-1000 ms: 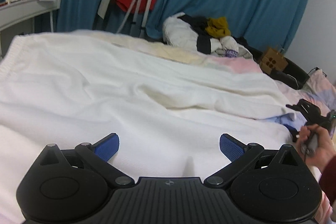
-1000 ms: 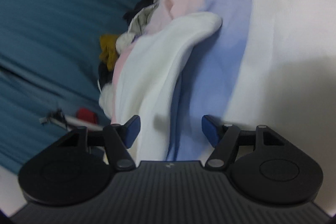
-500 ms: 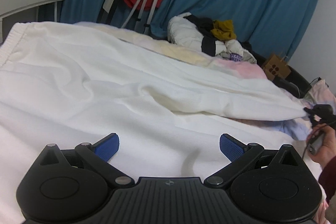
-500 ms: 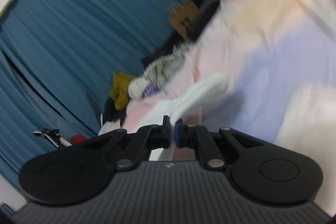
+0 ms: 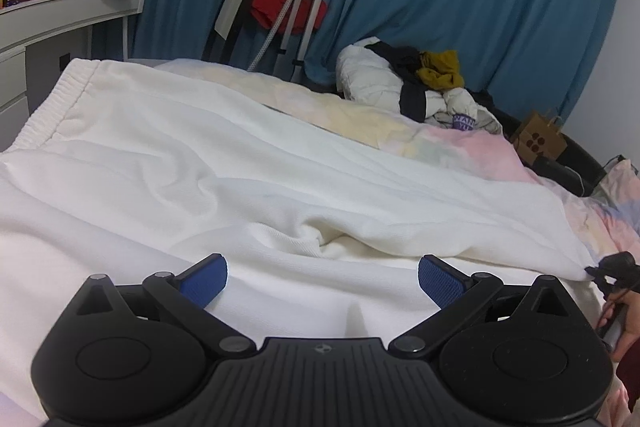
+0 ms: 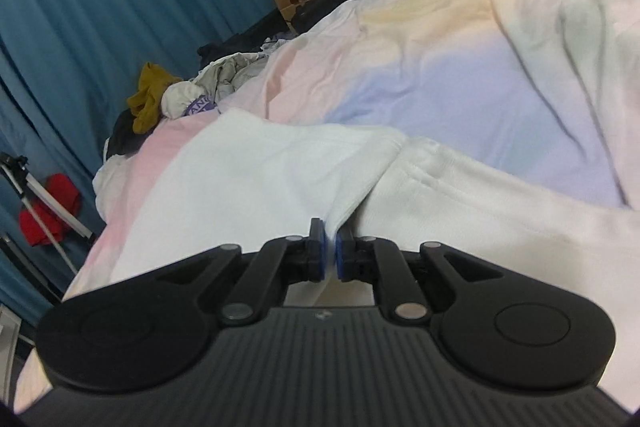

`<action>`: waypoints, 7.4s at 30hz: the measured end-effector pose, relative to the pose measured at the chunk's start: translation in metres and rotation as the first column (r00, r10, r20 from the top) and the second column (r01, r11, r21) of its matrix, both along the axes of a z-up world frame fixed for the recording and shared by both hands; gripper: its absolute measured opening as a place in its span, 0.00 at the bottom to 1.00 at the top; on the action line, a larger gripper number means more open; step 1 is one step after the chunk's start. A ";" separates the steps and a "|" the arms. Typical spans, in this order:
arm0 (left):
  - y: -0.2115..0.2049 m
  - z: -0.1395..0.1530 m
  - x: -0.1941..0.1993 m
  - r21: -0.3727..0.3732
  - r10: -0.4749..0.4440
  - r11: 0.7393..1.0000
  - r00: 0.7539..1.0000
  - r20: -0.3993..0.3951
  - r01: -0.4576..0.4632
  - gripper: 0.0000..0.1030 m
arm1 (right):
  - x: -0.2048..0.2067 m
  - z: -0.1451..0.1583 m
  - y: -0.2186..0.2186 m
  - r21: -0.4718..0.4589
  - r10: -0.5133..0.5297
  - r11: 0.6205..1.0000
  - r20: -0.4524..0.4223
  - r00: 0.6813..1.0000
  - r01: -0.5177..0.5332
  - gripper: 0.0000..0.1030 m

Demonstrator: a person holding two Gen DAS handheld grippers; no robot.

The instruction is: Fold clothes

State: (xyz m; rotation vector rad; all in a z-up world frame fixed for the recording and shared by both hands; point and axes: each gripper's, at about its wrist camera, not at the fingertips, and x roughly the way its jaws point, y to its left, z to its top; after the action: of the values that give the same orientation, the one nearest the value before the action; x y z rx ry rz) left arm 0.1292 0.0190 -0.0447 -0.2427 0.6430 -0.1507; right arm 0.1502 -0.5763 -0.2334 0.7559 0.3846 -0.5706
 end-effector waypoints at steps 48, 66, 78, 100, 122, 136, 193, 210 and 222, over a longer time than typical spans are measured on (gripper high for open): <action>0.279 -0.069 -0.073 -0.633 0.290 0.519 0.815 -0.502 -0.575 0.41 | -0.198 0.007 0.015 0.401 -0.293 0.866 -0.079 0.953 0.300 0.58; 0.231 0.005 -0.097 -0.510 0.382 0.745 0.901 -0.204 -0.431 0.06 | -0.205 0.048 0.019 0.102 -0.271 0.960 0.100 0.957 0.261 0.06; 0.244 0.026 -0.100 -0.581 0.393 0.687 0.896 -0.209 -0.437 0.06 | -0.191 0.105 0.019 0.083 -0.266 0.963 0.159 0.951 0.256 0.05; 0.196 -0.016 0.292 -0.390 0.406 0.779 0.869 -0.284 -0.491 0.07 | 0.182 0.076 -0.024 -0.128 -0.161 0.979 -0.003 0.987 0.159 0.05; 0.219 -0.047 0.102 -0.734 0.318 0.567 0.922 -0.223 -0.373 0.80 | 0.006 0.042 0.013 0.259 -0.118 0.964 0.186 0.975 0.068 0.39; 0.221 -0.119 0.117 -0.730 0.316 0.481 0.872 -0.373 -0.486 0.72 | -0.003 -0.028 0.016 0.515 -0.116 0.857 0.214 0.970 -0.012 0.43; 0.243 -0.009 -0.109 -0.461 0.279 0.797 0.915 -0.292 -0.390 0.56 | -0.116 -0.014 -0.009 0.422 -0.106 0.905 0.099 0.989 0.055 0.11; 0.019 -0.008 -0.007 -0.099 0.018 0.995 0.999 -0.036 -0.021 0.62 | -0.113 -0.011 -0.010 0.377 -0.112 0.924 0.126 0.986 0.057 0.11; -0.037 -0.083 0.024 0.143 -0.078 0.985 0.987 -0.138 0.098 0.58 | -0.107 -0.007 -0.008 0.317 -0.109 0.946 0.104 0.989 0.071 0.11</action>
State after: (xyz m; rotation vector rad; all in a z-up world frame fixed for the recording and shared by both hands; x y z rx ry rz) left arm 0.1530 -0.0180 -0.1274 -0.0795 0.7934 -0.1712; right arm 0.0435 -0.5840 -0.2401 1.1128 0.3333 -0.5528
